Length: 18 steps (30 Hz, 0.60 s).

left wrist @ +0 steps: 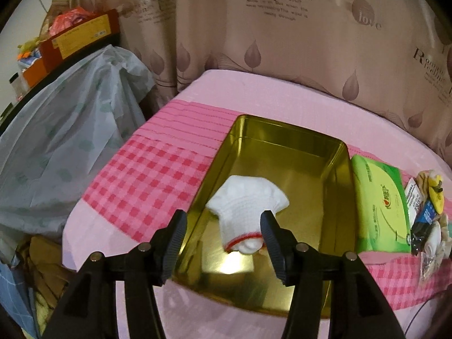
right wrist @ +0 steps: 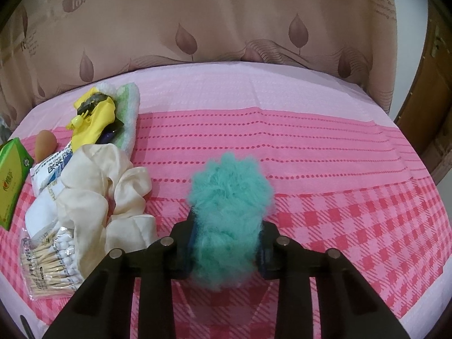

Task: Organize soft objects
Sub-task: 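Lower the glove into the gold tin and open the left gripper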

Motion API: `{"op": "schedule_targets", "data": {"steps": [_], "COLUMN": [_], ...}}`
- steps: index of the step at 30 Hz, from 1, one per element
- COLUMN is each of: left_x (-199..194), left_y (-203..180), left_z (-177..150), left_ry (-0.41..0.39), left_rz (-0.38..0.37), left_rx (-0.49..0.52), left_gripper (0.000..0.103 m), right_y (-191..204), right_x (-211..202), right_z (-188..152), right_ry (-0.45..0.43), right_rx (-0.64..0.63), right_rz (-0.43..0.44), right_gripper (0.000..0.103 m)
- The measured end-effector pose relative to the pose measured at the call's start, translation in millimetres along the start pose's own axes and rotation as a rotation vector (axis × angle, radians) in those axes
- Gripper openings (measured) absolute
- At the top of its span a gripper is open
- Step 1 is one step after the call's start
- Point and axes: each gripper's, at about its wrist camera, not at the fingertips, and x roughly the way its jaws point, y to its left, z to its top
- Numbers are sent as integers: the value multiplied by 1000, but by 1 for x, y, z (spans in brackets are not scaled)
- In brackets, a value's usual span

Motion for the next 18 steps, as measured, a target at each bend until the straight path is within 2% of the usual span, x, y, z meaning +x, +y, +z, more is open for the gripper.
{"op": "schedule_targets", "data": {"steps": [7,12,18], "left_x": [-19,-18,-11], "left_y": [14,23,28], "left_z": [-19,-19,-19], "left_ry": [-22,-28,-6], "left_rz": [28,26,36], "left_rx": [3,-48,-75], "left_gripper": [55,56,56], "right_y": [1,0,5], "right_x": [-9,-20,-47], "right_z": [0,-2,4], "right_ry": [-30,-49,-115], "right_rx": [3,7,19], "right_rz": [-10,-21,-10], "right_gripper": [27,26,26]}}
